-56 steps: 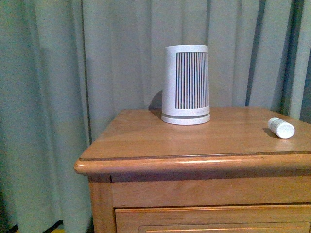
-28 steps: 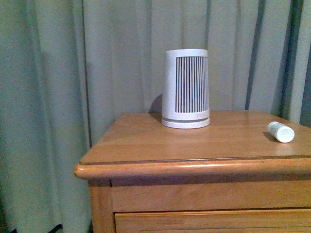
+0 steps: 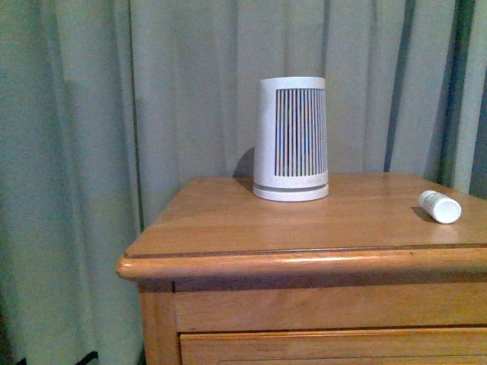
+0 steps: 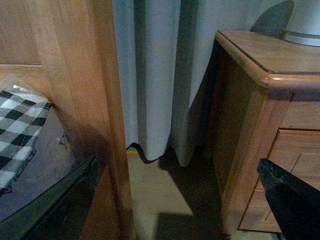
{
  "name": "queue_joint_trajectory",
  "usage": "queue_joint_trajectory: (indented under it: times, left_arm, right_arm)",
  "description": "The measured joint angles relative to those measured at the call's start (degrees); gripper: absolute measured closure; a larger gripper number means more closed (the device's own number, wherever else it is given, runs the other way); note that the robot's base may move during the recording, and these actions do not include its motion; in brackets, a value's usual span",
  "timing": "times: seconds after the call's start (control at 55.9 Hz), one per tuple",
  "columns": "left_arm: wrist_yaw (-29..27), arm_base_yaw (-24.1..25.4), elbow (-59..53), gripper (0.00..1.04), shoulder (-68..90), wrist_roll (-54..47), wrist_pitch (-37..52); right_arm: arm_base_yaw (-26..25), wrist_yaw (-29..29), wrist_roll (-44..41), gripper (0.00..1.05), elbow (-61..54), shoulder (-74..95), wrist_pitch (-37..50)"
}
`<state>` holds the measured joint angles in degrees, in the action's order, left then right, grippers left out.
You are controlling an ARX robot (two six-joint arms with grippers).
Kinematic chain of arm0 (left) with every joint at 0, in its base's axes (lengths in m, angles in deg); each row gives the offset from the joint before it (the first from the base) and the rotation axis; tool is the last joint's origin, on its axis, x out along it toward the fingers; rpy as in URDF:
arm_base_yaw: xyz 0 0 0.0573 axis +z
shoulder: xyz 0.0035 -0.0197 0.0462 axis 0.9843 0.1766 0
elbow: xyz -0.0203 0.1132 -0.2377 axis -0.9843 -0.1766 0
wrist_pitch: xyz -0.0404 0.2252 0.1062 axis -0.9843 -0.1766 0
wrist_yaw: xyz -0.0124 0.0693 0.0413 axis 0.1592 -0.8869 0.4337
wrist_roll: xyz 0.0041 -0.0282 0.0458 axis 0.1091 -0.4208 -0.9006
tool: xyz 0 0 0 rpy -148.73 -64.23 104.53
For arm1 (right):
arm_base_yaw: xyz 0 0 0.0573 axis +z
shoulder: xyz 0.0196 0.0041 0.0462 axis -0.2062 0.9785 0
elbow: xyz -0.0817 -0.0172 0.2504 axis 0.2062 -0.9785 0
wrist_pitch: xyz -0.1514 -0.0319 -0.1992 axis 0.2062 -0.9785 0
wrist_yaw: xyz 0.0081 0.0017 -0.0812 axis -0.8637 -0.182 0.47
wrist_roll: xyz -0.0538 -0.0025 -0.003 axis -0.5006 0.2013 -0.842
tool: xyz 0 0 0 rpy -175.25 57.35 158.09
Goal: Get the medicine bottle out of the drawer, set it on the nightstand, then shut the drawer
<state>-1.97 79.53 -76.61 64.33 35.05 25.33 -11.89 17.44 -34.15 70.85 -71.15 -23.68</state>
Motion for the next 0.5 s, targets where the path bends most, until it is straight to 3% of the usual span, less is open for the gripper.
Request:
queue_joint_trajectory:
  times: [0.501]
  left_arm:
    - [0.0, 0.0, 0.0, 0.07, 0.0, 0.0, 0.0]
  right_arm:
    - [0.0, 0.0, 0.0, 0.07, 0.0, 0.0, 0.0]
